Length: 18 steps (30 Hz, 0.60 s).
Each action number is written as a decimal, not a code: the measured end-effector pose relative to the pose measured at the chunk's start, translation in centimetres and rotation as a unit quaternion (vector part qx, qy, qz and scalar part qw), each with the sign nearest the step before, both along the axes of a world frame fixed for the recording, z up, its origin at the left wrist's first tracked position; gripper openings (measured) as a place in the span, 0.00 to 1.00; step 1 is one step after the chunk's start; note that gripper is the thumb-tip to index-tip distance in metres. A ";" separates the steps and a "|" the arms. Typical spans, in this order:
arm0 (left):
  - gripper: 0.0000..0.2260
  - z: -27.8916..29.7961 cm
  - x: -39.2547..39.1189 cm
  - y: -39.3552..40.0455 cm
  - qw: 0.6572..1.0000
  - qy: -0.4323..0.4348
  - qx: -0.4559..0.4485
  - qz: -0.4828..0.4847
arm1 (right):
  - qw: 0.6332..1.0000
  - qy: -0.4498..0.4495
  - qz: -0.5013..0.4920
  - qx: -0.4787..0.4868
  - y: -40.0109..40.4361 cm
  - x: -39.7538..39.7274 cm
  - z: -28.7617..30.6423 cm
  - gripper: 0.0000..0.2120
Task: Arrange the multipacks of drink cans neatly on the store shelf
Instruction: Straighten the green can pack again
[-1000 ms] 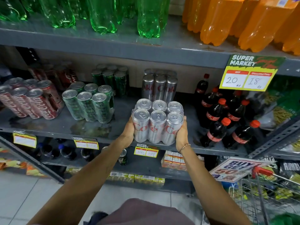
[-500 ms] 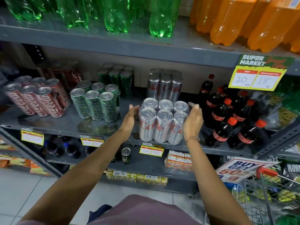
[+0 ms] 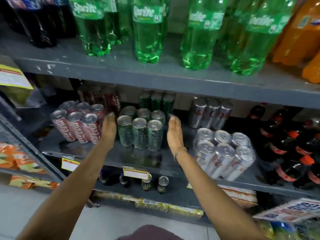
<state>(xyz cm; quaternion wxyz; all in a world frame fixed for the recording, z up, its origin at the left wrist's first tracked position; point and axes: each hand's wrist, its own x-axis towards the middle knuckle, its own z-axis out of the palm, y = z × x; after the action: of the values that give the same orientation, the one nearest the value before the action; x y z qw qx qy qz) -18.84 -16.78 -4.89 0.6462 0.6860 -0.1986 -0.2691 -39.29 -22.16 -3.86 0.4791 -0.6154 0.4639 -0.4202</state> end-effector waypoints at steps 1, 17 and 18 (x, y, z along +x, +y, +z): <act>0.20 -0.4 0.0 0.6 0.998 0.052 0.001 -0.030 | 0.998 -0.027 0.000 0.065 -0.5 1.1 -0.8 0.21; 0.21 -3.9 -3.0 -1.7 0.959 0.232 0.030 -0.157 | 0.934 -0.182 -0.022 0.308 -1.8 1.6 -4.3 0.32; 0.21 -4.3 -2.9 -1.7 0.960 0.227 0.029 -0.159 | 0.931 -0.189 -0.020 0.311 -1.8 1.5 -4.2 0.31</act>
<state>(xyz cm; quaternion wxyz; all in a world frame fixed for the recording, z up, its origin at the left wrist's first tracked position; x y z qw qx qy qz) -21.79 -18.44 -9.18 0.6031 0.5847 -0.1460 -0.5226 -37.80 -23.92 -8.08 0.7166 -0.3352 0.4845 -0.3732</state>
